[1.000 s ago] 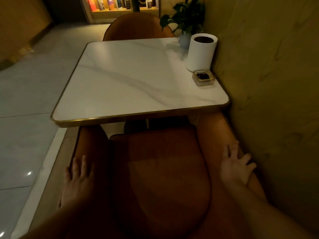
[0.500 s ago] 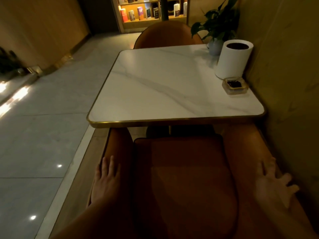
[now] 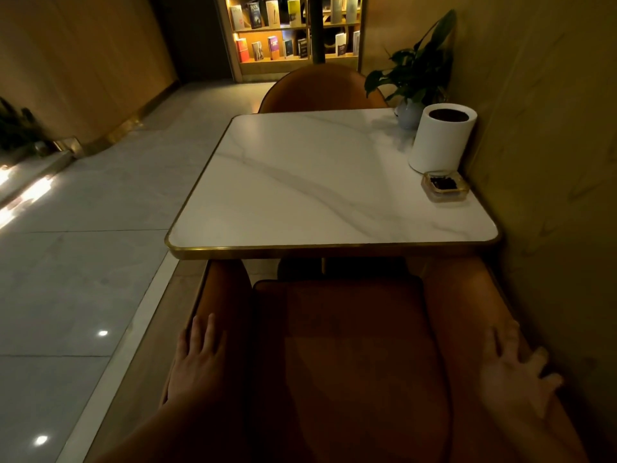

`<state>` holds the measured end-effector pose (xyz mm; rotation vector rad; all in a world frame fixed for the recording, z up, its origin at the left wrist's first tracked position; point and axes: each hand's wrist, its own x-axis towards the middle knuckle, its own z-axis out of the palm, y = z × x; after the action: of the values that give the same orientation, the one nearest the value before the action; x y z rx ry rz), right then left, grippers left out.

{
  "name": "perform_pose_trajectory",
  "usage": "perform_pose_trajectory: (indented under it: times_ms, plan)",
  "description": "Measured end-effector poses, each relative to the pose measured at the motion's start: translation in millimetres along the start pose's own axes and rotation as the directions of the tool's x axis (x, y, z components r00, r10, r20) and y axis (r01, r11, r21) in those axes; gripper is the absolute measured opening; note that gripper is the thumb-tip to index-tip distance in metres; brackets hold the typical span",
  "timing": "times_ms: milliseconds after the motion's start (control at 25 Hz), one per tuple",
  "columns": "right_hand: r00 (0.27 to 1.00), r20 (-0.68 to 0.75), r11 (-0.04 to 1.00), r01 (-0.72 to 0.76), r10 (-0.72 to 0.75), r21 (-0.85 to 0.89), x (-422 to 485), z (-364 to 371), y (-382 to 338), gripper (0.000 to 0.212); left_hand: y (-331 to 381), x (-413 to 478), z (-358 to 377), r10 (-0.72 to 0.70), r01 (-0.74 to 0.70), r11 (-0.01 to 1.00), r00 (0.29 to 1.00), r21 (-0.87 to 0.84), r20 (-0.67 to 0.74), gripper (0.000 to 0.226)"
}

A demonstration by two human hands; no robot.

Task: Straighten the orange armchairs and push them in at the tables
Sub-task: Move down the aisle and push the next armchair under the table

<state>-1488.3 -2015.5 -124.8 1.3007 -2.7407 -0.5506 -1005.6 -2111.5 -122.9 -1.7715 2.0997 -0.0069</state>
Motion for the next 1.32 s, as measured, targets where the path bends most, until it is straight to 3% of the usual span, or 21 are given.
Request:
perform_pose_trajectory:
  times_ms: [120,240,560,960,1320]
  plan:
    - [0.985,-0.056,0.986,0.159,-0.161,-0.051,-6,-8,-1,0.078,8,1,-23,-0.047,0.049,0.994,0.999,-0.095,0.022,0.082]
    - [0.945,-0.09,0.946,0.32,-0.315,0.049,-18,-33,-10,0.085,24,-5,-49,-0.046,0.042,0.979,0.999,-0.199,-0.015,0.081]
    - [0.885,-0.12,0.846,0.465,-0.449,0.262,-72,-123,-8,0.075,50,-53,-128,0.008,-0.039,0.963,0.993,-0.267,-0.116,0.081]
    - [0.87,-0.246,0.797,0.491,-0.428,0.351,-145,-232,14,0.072,55,-132,-221,0.078,-0.17,0.911,0.965,-0.375,-0.249,0.079]
    - [0.937,-0.259,0.822,0.332,-0.233,0.463,-250,-278,0,0.072,2,-179,-253,0.31,-0.434,0.847,0.871,-0.305,-0.38,0.079]
